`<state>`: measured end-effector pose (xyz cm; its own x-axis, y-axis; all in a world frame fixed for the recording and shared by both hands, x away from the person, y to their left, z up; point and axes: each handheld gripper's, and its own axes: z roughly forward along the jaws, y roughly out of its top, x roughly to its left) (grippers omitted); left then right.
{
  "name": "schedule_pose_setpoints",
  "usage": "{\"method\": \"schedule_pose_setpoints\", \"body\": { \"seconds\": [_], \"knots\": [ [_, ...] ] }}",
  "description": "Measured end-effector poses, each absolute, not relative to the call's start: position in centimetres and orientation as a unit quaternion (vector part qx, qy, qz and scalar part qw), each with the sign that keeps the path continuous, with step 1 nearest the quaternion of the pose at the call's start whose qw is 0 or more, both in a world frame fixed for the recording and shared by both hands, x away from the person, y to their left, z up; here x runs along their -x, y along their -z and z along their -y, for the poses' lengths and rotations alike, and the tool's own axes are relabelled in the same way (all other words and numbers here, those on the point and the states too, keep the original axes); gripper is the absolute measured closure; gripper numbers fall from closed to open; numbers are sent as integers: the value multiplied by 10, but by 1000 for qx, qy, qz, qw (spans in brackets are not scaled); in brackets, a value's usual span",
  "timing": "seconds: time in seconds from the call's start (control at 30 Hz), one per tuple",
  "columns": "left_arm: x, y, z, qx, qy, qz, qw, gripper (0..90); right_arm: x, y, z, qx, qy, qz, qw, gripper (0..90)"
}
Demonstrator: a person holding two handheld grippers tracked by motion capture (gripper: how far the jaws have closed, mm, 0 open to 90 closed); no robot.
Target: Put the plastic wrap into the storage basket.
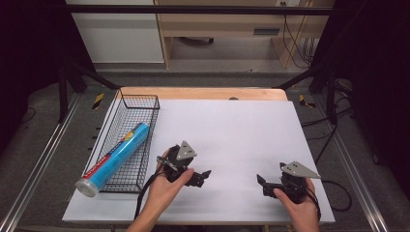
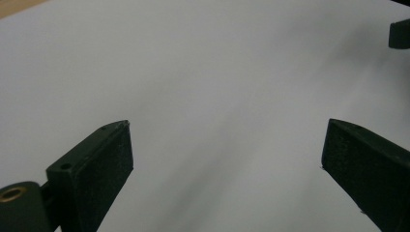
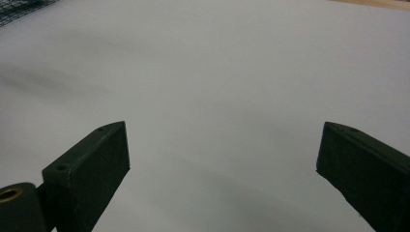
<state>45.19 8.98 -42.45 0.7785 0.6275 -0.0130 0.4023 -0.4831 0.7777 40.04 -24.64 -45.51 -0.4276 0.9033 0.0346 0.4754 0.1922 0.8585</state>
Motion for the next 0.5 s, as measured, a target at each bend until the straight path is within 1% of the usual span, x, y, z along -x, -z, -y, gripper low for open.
{"method": "schedule_pose_setpoints", "body": {
  "seconds": [0.1, 0.17, 0.2, 0.33, 0.4, 0.5],
  "knots": [
    [-452, 440, -82, -857, -135, -292, 403, 42, -400, 455, 246, -466, -426, -733, 254, 46],
    [-452, 450, -80, -860, -115, -290, 405, 49, -400, 455, 245, -463, -426, -735, 256, 45],
    [-452, 453, -79, -860, -113, -288, 406, 50, -400, 455, 245, -460, -426, -735, 258, 45],
    [-446, 465, -86, -862, -126, -271, 409, 47, -400, 455, 245, -460, -424, -736, 260, 45],
    [-442, 467, -92, -860, -146, -264, 411, 46, -400, 455, 245, -458, -419, -739, 261, 45],
    [-440, 466, -98, -859, -154, -264, 411, 47, -401, 456, 243, -457, -414, -741, 266, 46]
  ]
}}
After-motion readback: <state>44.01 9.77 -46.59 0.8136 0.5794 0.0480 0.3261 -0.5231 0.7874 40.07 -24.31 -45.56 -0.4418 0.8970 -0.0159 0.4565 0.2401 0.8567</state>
